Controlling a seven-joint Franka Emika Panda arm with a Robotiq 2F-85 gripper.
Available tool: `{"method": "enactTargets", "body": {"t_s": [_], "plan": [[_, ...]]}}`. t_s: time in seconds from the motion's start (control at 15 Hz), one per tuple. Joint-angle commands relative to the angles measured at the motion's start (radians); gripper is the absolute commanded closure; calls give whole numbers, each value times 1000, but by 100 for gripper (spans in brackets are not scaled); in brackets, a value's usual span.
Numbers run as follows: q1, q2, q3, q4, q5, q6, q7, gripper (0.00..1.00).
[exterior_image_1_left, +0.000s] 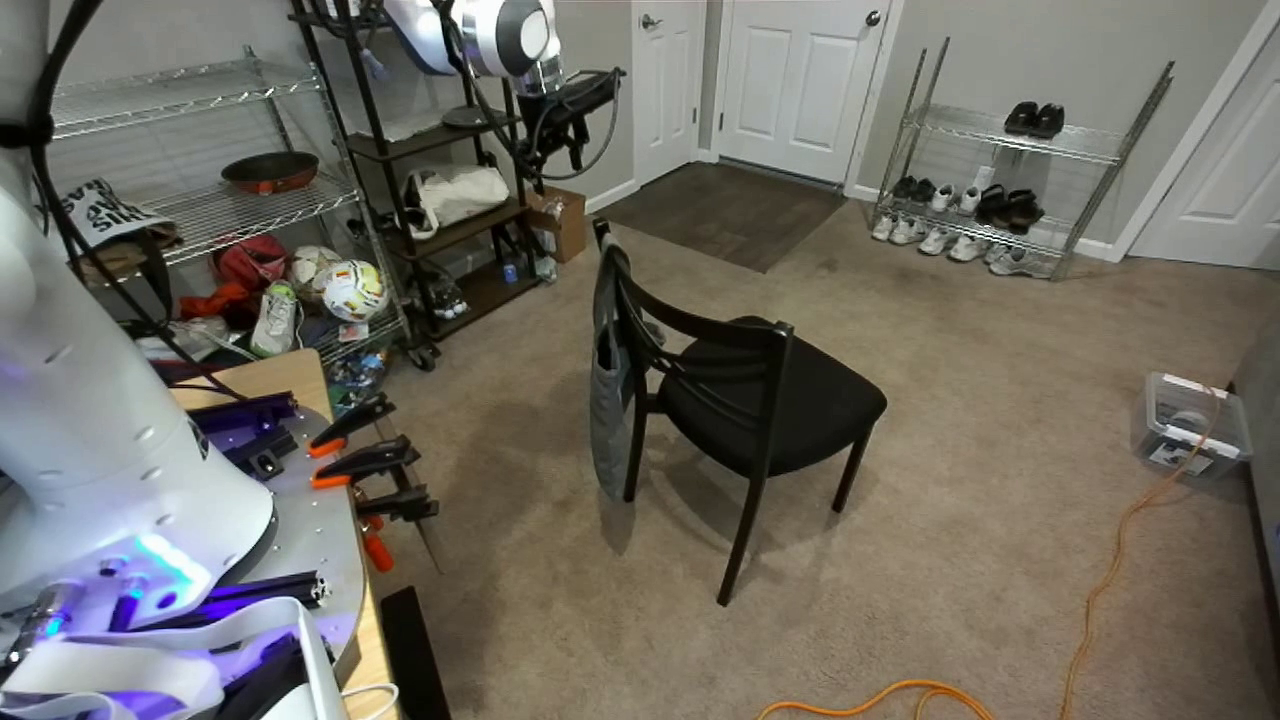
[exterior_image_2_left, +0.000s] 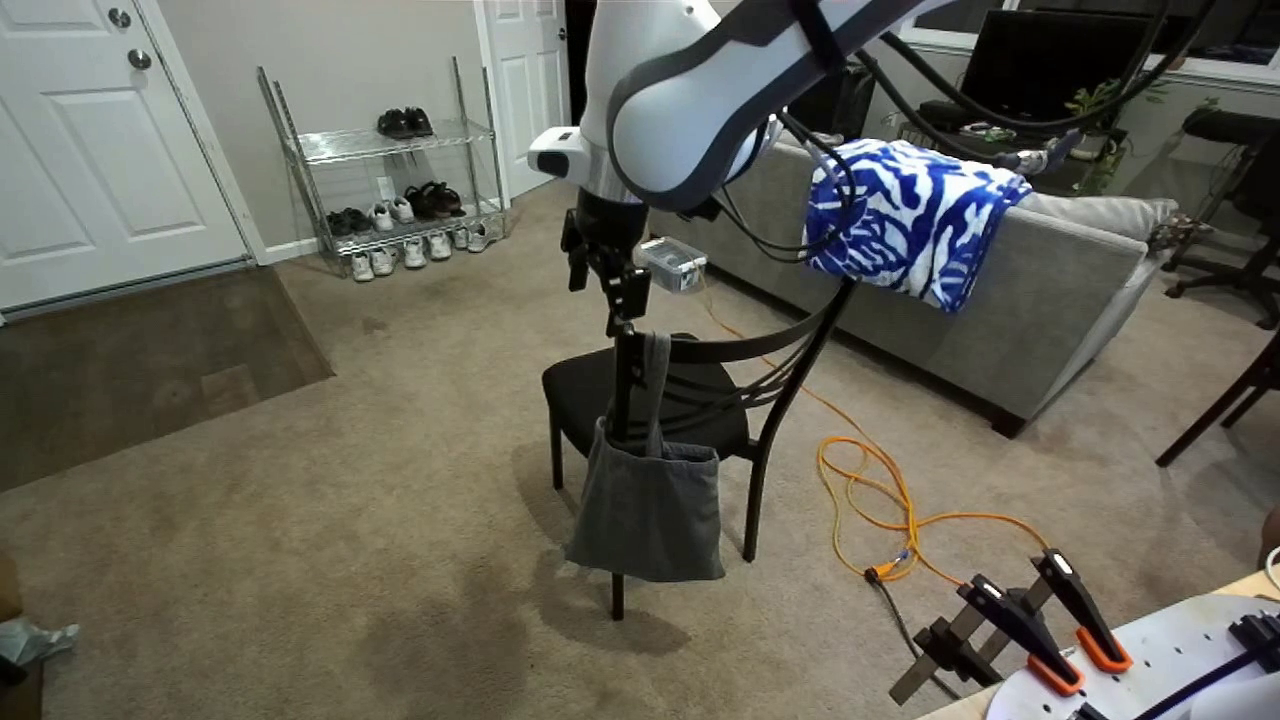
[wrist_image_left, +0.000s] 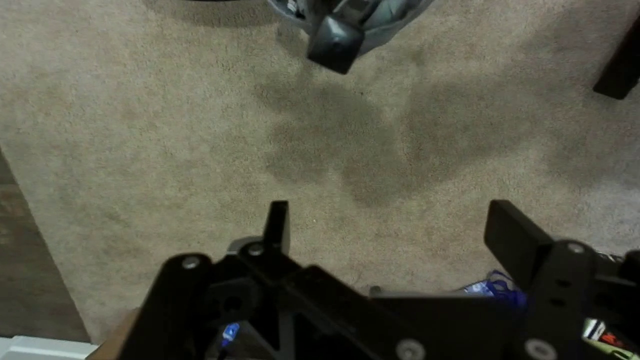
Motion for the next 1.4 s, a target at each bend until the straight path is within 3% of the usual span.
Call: {"method": "enactTargets", "body": {"t_s": [0.0,0.27,0.47,0.93,1.33], "plan": [[-25,-44,3,-133,46,92,27,0],[-26,-80,-25,-233,25,183,110,0],[-62,-103,-14,-293,36,221,103,0],[-252,-171,86,-446,140,320,-36,0],[-305,-200,87,-419,176,247,-101,0]]}}
